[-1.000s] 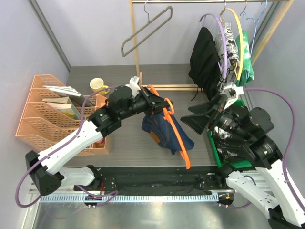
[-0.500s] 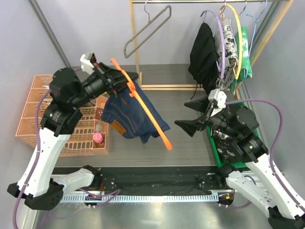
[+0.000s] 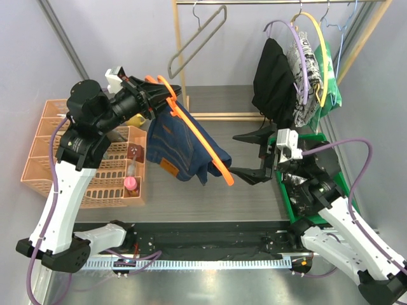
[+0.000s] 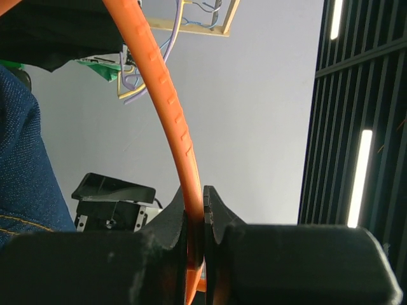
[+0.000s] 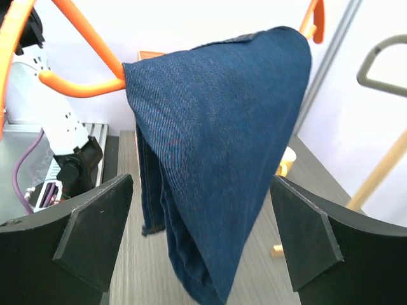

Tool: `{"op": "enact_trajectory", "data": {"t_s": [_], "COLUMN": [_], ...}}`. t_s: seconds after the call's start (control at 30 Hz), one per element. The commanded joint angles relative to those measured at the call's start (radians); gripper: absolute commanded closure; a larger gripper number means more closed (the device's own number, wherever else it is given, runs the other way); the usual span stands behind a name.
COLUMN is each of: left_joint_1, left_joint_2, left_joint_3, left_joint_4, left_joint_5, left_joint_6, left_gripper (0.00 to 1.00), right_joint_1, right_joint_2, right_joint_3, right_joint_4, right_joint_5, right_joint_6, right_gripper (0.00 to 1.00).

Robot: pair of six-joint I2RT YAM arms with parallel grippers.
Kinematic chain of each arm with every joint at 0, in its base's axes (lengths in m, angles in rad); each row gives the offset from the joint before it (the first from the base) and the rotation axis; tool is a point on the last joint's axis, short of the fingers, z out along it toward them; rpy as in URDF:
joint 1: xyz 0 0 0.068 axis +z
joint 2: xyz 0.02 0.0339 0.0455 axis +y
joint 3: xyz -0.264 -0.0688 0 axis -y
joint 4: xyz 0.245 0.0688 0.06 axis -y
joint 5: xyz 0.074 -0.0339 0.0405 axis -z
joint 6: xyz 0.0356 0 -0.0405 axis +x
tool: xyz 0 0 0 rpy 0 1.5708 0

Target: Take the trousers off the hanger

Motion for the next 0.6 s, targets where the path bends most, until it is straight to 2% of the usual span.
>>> {"op": "enact_trajectory", "data": {"t_s": [0.0, 0.13, 0.37, 0.47, 0.57], "left_joint_1": [0.008, 0.008, 0.014, 0.016, 0.017], "left_joint_2": [-0.010, -0.008, -0.016, -0.022, -0.025], "left_joint_3": [0.068, 0.051, 0.042, 0.036, 0.030], "left_joint_4": [0.095, 0.118, 0.127, 0.130, 0.132], "left_joint_5": [0.024, 0.030, 0.033, 0.039, 0.038], "left_joint_6": [-0.046, -0.060, -0.065, -0.066, -0.066], "left_gripper": [1.00, 1.00, 1.00, 1.00, 1.00], "right_joint_1": [0.029, 0.067, 0.141, 0.159, 0.175], "right_joint_2": [0.035, 0.109, 0.161, 0.172, 0.177], "right_joint_3": [0.020, 0.074, 0.106, 0.111, 0.109], "right_joint_4": [0.190, 0.195, 0.190, 0.187, 0.190], "right_joint_5": [-0.019, -0.033, 0.034, 0.044, 0.068], "right_joint_6": [0.021, 0.020, -0.011, -0.012, -0.011], "right_gripper": [0.06, 0.08, 0.21, 0.22, 0.18]}}
